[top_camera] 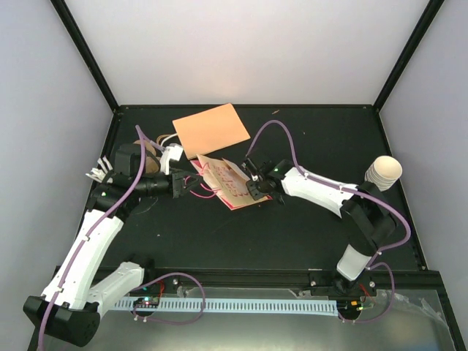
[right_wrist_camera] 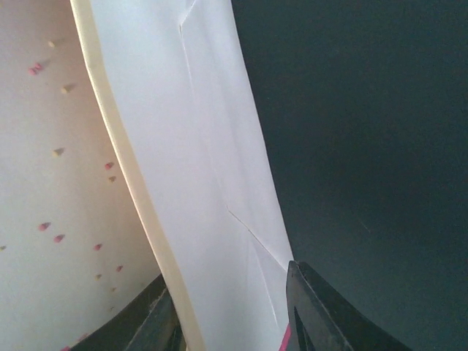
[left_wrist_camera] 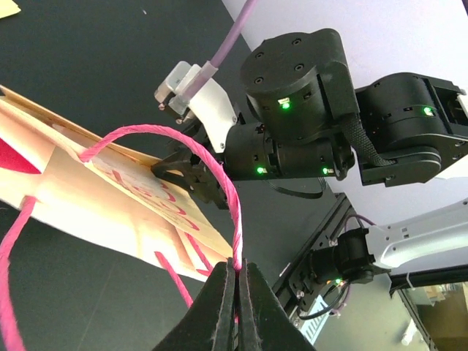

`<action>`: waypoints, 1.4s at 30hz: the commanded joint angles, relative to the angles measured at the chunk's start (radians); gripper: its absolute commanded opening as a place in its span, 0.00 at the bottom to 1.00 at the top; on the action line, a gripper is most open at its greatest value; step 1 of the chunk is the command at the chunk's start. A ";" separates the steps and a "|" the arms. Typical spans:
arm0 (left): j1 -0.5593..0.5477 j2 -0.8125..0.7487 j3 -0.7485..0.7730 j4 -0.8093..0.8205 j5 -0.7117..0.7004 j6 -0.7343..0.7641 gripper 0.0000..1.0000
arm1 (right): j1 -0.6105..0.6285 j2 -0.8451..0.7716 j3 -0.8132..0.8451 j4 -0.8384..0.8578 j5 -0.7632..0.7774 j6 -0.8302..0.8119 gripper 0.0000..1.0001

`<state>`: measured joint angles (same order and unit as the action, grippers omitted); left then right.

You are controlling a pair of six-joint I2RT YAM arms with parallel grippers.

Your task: Pack the takeout coffee

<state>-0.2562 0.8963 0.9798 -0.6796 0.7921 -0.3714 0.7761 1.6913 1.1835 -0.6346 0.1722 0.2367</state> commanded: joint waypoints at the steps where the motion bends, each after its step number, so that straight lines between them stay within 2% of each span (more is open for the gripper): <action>1: 0.007 -0.004 0.010 0.033 0.040 -0.012 0.02 | 0.019 0.026 0.043 0.017 0.009 -0.019 0.40; 42: 0.006 0.003 0.001 0.023 0.068 -0.002 0.02 | 0.057 0.121 0.148 0.011 0.026 -0.048 0.39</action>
<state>-0.2562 0.8974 0.9775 -0.6796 0.8242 -0.3759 0.8253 1.8008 1.3125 -0.6289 0.1799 0.1951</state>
